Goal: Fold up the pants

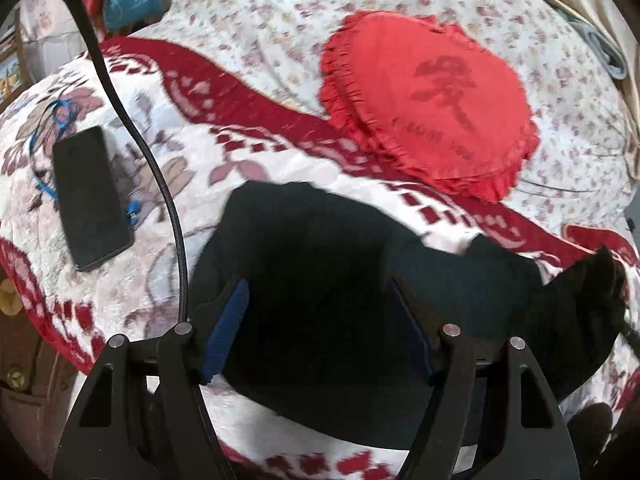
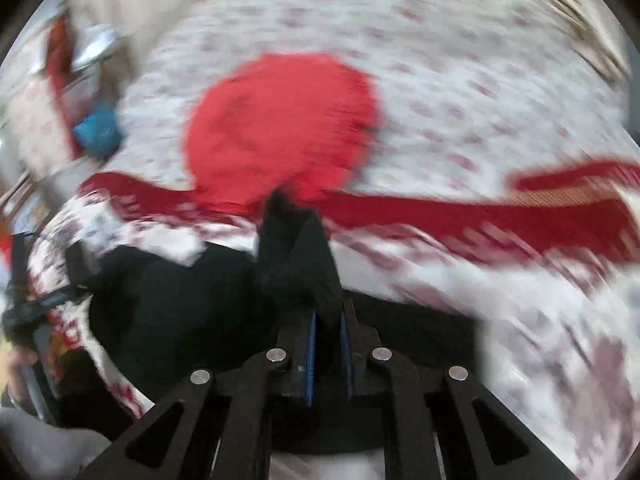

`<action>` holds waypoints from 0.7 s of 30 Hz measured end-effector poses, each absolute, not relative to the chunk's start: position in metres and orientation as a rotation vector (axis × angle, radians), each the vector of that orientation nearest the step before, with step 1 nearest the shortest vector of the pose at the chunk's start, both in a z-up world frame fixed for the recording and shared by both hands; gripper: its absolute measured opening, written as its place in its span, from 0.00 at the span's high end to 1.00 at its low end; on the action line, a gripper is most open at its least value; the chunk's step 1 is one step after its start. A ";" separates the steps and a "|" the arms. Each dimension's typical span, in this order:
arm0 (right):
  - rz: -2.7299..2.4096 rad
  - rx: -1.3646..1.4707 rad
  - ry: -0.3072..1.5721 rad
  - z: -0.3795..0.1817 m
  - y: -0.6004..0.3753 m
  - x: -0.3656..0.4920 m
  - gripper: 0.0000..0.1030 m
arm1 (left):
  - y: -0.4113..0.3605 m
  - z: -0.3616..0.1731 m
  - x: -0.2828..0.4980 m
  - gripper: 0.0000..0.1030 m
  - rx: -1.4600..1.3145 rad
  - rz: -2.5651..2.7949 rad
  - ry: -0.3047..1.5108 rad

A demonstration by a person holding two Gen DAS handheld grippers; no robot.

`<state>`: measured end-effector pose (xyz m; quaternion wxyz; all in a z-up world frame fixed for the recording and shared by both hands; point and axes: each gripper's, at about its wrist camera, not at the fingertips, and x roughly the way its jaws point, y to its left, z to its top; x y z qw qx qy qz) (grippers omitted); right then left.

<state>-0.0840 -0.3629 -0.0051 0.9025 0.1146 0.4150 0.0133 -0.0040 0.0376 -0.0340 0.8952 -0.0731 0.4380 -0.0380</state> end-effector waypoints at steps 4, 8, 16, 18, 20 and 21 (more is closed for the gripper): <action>-0.091 0.323 1.057 -0.057 -0.407 -0.099 0.89 | 0.011 -0.035 -0.003 0.31 -0.124 -0.133 0.926; -0.116 0.393 1.000 -0.061 -0.421 -0.111 0.70 | -0.019 -0.040 -0.005 0.31 -0.077 -0.191 0.955; -0.091 0.306 0.978 -0.056 -0.415 -0.095 0.58 | -0.042 -0.052 -0.006 0.31 -0.054 -0.217 1.005; -0.097 0.275 0.980 -0.055 -0.411 -0.093 0.58 | -0.042 -0.051 -0.007 0.31 -0.048 -0.211 1.003; -0.108 0.262 0.986 -0.056 -0.410 -0.093 0.58 | -0.039 -0.050 -0.007 0.31 -0.050 -0.203 0.999; -0.116 0.255 0.991 -0.056 -0.410 -0.093 0.58 | -0.038 -0.049 -0.007 0.31 -0.054 -0.199 0.998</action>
